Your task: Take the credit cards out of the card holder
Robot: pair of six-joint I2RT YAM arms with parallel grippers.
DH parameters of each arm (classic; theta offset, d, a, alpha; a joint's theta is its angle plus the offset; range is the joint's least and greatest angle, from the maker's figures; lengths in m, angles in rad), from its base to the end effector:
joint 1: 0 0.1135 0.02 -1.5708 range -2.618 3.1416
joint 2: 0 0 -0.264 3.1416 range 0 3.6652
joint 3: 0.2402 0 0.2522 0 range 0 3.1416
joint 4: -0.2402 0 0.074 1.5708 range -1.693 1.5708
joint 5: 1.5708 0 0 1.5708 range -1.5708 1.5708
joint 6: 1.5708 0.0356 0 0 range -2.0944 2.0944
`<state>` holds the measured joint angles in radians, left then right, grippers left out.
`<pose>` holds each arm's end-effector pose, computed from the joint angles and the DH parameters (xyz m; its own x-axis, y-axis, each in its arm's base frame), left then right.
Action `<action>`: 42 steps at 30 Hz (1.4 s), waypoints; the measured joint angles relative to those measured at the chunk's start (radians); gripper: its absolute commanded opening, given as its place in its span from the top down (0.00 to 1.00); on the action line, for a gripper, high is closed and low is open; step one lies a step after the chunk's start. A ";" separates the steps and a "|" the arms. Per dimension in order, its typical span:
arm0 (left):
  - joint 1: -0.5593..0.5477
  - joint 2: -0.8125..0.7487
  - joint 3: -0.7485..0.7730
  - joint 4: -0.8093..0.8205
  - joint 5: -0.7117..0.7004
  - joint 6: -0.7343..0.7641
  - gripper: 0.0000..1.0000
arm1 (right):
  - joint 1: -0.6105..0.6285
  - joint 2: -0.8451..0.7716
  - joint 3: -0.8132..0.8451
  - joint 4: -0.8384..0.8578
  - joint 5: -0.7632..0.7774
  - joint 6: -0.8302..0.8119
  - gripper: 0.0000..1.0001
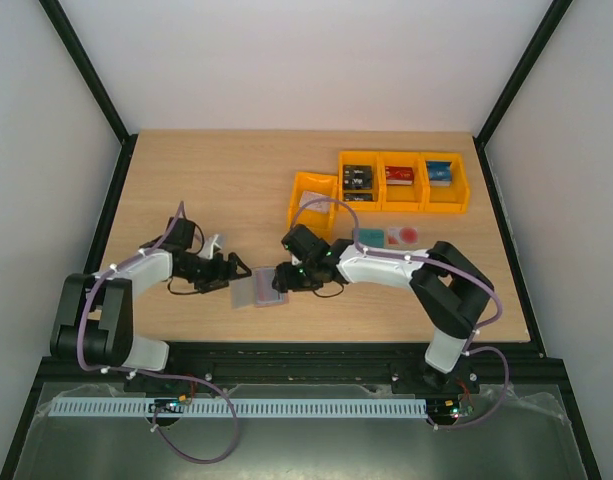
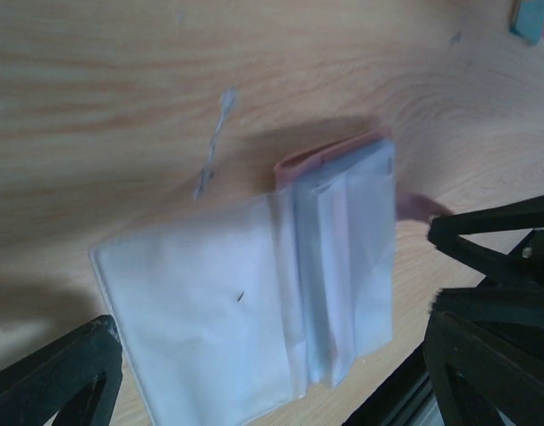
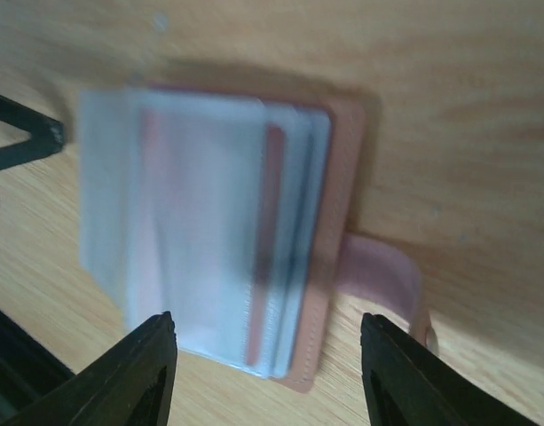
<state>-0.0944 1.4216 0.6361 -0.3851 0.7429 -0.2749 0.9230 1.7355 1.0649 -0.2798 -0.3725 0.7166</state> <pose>0.2321 -0.0462 0.1515 -0.9725 -0.1087 -0.2059 0.0705 0.7054 -0.7053 0.2038 0.2907 0.1815 -0.9419 -0.2309 -0.2439 -0.3338 0.7228 0.6051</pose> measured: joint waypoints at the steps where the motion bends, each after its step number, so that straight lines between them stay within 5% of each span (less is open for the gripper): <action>1: -0.004 -0.004 -0.022 0.014 0.006 -0.008 0.07 | 0.007 0.011 -0.013 0.003 -0.008 0.005 0.49; 10: -0.043 0.018 -0.093 0.169 0.076 -0.064 0.12 | 0.033 0.093 -0.047 0.133 -0.039 0.066 0.70; 13: -0.051 0.062 -0.091 0.224 0.111 -0.071 0.26 | 0.033 0.117 -0.043 0.180 -0.050 0.074 0.75; 23: -0.071 0.105 -0.106 0.256 0.060 -0.051 0.96 | 0.026 0.138 -0.043 0.268 -0.073 0.081 0.77; 27: -0.070 0.081 -0.099 0.261 0.094 -0.032 0.98 | -0.001 0.135 -0.072 0.301 -0.100 0.086 0.76; 34: -0.065 0.037 -0.005 0.158 0.071 0.072 0.98 | -0.121 -0.049 -0.215 0.373 -0.159 0.061 0.53; 38: -0.059 0.023 0.241 -0.009 0.086 0.238 0.98 | -0.190 -0.246 -0.227 0.389 -0.215 -0.046 0.27; 42: -0.058 -0.027 0.475 -0.158 0.161 0.402 0.98 | -0.212 -0.407 -0.218 0.423 -0.291 -0.149 0.14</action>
<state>-0.1528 1.3941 1.1114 -0.5430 0.9043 0.1272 0.7113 1.3289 0.8467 0.1432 -0.6632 0.5678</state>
